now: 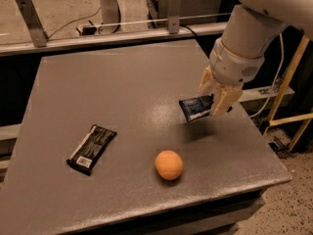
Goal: Move rxbar blueberry near orange
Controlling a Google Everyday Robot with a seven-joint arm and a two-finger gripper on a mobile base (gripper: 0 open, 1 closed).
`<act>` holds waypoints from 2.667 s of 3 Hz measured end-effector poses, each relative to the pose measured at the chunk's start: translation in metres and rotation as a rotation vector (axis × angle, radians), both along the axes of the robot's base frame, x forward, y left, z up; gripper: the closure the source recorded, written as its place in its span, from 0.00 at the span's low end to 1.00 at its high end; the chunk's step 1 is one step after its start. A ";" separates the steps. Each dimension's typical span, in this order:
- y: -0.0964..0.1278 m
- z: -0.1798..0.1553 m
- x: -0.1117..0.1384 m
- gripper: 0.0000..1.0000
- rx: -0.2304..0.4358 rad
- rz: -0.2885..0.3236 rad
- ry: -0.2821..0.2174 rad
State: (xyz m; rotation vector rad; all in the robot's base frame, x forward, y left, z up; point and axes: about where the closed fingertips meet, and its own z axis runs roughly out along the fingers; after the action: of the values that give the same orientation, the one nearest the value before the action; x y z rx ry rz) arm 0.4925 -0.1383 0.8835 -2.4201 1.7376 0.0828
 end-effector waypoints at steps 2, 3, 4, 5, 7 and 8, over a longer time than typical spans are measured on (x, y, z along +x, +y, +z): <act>-0.007 -0.034 -0.060 1.00 -0.021 0.032 0.099; -0.013 -0.051 -0.090 1.00 -0.025 0.027 0.150; -0.012 -0.054 -0.090 0.75 -0.024 0.026 0.145; -0.011 -0.054 -0.089 0.52 -0.023 0.026 0.140; -0.009 -0.055 -0.087 0.05 -0.020 0.026 0.129; -0.020 -0.045 -0.078 0.00 0.069 0.030 0.147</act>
Offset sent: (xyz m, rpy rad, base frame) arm -0.1156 -0.0234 -0.0589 -0.0539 0.2004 0.0366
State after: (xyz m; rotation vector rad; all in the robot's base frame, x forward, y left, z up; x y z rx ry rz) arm 0.4143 -0.1580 0.8390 -2.4464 1.7255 0.3262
